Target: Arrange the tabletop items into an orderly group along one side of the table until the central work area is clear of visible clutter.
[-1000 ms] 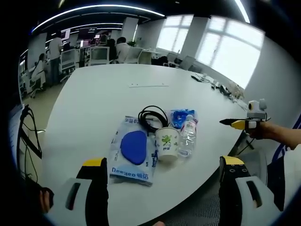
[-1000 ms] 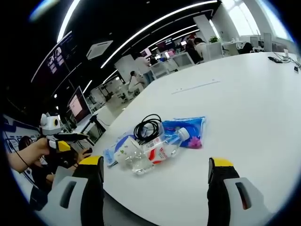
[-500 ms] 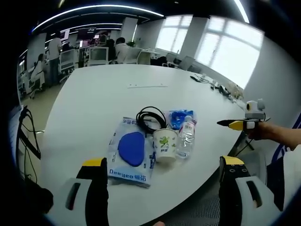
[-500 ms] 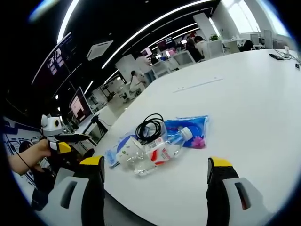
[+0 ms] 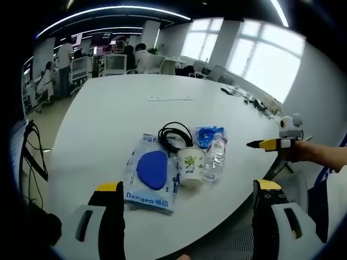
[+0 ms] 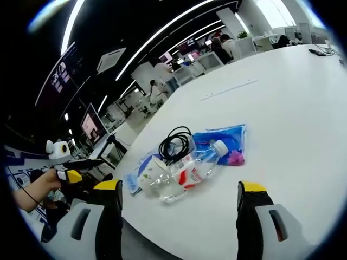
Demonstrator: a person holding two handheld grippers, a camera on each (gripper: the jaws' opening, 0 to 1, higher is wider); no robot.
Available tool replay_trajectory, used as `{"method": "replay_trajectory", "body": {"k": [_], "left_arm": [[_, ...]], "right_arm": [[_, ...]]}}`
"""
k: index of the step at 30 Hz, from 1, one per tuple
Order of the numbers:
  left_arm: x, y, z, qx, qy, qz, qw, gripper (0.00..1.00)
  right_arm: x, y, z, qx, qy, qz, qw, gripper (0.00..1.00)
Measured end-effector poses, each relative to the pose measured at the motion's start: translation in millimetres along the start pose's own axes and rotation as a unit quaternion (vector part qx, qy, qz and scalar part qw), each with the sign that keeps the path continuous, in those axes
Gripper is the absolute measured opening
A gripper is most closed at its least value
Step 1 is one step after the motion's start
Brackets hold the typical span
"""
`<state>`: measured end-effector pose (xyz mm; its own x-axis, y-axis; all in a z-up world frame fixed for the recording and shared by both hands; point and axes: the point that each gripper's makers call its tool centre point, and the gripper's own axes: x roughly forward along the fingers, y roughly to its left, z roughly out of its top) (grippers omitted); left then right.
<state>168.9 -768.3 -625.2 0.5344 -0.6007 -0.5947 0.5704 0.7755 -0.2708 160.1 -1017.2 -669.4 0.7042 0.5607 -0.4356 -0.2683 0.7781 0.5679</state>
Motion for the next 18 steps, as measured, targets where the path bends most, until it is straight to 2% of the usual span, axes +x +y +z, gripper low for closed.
{"method": "replay_trajectory", "body": {"k": [5,18], "left_arm": [[-4,0.3,-1.9,-0.002,-0.002,0.003,1.0000,0.96],[-16,2.4,-9.3,-0.013,-0.008,0.010,0.9998,0.96]], "right_arm": [[9,4,-2.0,0.001,0.008,0.008,0.9999,0.85],[32,9,-4.2,0.049,0.017,0.016,0.9985,0.80]]}}
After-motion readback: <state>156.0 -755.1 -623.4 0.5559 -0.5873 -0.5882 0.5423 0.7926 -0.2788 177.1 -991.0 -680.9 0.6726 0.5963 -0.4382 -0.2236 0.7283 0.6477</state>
